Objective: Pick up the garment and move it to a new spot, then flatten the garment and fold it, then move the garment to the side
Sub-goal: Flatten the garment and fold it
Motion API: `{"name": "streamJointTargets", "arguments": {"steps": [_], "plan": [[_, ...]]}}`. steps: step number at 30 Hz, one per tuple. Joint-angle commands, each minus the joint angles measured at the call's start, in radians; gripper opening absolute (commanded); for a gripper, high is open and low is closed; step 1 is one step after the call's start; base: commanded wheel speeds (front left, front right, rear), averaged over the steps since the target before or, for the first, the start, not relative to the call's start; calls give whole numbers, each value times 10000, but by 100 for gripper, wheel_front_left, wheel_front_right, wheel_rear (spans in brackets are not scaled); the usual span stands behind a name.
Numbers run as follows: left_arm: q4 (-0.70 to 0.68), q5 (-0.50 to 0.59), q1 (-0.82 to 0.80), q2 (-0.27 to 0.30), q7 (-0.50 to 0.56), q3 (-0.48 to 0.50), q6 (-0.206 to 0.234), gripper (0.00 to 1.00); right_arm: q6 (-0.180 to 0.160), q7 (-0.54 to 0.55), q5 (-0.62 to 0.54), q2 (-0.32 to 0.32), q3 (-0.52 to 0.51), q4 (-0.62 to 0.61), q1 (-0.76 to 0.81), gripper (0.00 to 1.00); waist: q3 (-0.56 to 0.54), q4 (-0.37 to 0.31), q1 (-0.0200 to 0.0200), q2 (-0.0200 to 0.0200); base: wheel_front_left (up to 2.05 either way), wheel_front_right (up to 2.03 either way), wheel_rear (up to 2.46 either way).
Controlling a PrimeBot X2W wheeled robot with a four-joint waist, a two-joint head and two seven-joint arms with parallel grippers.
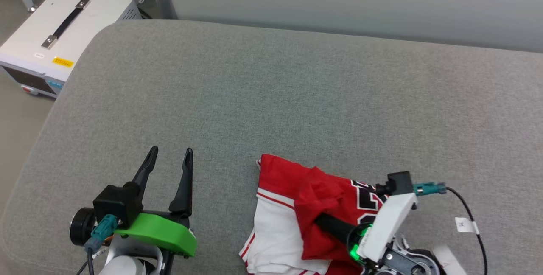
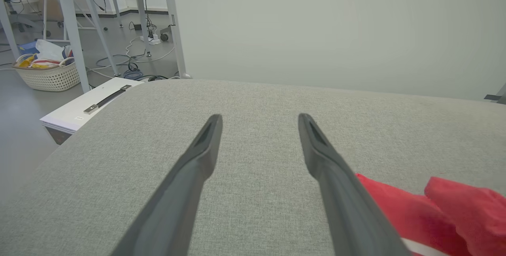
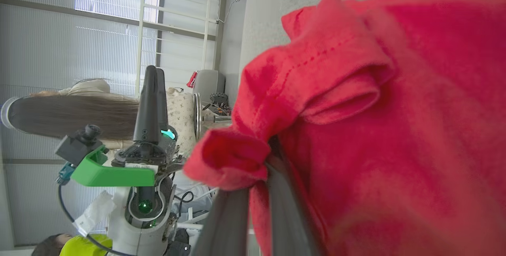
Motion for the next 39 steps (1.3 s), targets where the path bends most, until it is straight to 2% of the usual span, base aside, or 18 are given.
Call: {"name": "streamJointTargets", "arguments": {"steps": [1, 5, 8, 9, 10, 16, 20, 24, 28, 31, 36, 39], "plan": [[62, 140, -266, -32, -61, -14, -95, 100, 6, -229, 160, 10, 404, 168, -319, 0, 372, 265, 0, 0, 0, 0, 0], [177, 142, -472, -121, -148, -15, -163, 100, 6, -821, 165, 11, 1267, 686, -747, 0, 678, 382, 0, 0, 0, 0, 0], [291, 135, -552, -187, -216, 1, -199, 100, 6, -1398, -119, 11, 1538, 1246, -964, 0, 797, 405, 0, 0, 0, 0, 0], [336, 133, -568, -209, -240, 9, -212, 100, 6, -1576, -230, 11, 1642, 1446, -1032, 6, 817, 399, 0, 0, 0, 0, 0], [459, 128, -584, -255, -294, 25, -246, 100, 6, -1968, -250, 11, 1870, 1763, -1130, 100, 787, 361, 0, 0, 0, 0, 0], [642, 117, -550, -277, -359, 53, -311, 100, 6, -2563, -309, -153, 2277, 1576, -1251, 100, 496, 186, 0, 0, 0, 0, 0], [701, 113, -483, -288, -382, 44, -322, 100, 6, -2955, -578, -561, 2457, 1044, -1301, 100, 261, 44, 0, 0, 0, 0, 0], [724, 109, -386, -292, -394, 47, -275, 100, 6, -3825, -1513, -1173, 2307, 515, -1324, 100, 100, -85, 0, 0, 0, 0, 0], [735, 111, -271, -279, -404, 90, -177, 100, 6, -4922, -3225, -1720, 1467, 583, -1215, 100, -48, -263, 0, 0, 0, 0, 0], [750, 140, -173, -272, -415, 150, -51, 100, 6, -5584, -4803, -1916, 273, 795, -975, 100, -195, -426, 0, 0, 0, 0, 0], [771, 191, -46, -229, -433, 278, 120, 100, 6, -6213, -7160, -1787, -1959, 536, -361, 100, -433, -673, 0, 0, 0, 0, 0], [807, 224, 51, -187, -444, 376, 223, 100, 6, -6533, -8350, -1552, -3134, -61, 87, 100, -609, -836, 0, 0, 0, 0, 0]]}}
